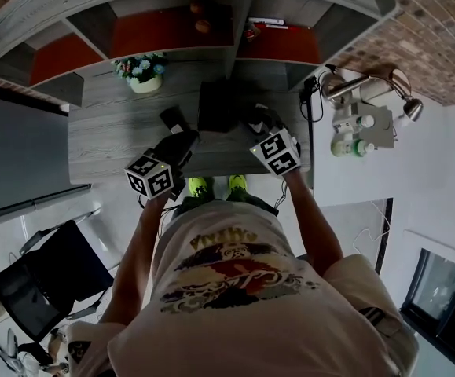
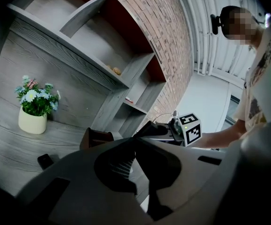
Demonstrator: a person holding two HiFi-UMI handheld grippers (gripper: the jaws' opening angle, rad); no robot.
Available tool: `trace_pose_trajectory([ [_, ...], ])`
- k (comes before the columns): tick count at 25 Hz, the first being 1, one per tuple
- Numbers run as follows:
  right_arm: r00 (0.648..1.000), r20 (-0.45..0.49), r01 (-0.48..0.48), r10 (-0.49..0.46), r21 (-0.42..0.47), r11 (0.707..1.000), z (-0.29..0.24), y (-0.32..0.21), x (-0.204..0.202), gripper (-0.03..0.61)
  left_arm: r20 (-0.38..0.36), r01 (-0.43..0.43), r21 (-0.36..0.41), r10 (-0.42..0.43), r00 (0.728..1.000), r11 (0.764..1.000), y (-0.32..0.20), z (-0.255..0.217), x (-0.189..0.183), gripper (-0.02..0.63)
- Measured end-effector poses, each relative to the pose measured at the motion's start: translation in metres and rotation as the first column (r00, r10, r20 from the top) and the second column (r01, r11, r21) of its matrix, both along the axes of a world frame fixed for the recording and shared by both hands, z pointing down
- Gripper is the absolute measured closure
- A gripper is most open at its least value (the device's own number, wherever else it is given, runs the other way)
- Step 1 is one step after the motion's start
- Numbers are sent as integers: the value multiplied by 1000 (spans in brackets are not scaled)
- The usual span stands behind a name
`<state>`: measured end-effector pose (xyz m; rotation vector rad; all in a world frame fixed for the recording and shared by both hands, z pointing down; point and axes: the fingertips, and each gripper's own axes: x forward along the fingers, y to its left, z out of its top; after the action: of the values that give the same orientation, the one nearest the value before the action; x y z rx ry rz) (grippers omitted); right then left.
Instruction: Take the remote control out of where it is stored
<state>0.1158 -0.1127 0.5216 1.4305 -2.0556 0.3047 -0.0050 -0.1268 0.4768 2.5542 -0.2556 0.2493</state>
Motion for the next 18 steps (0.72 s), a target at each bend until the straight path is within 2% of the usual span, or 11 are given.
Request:
trace_pose_trajectory([
  [10, 999, 0, 53, -53, 6, 999, 21, -4, -2, 457, 24, 87, -51, -86, 996, 995, 19, 21, -1, 609],
  [15, 997, -35, 77, -76, 47, 996, 32, -7, 3, 457, 43, 126, -76, -123, 991, 989, 35, 36, -2, 609],
  [18, 989, -90, 121, -116, 57, 991, 42, -7, 0, 457, 62, 147, -85, -142, 988, 985, 45, 42, -4, 609],
])
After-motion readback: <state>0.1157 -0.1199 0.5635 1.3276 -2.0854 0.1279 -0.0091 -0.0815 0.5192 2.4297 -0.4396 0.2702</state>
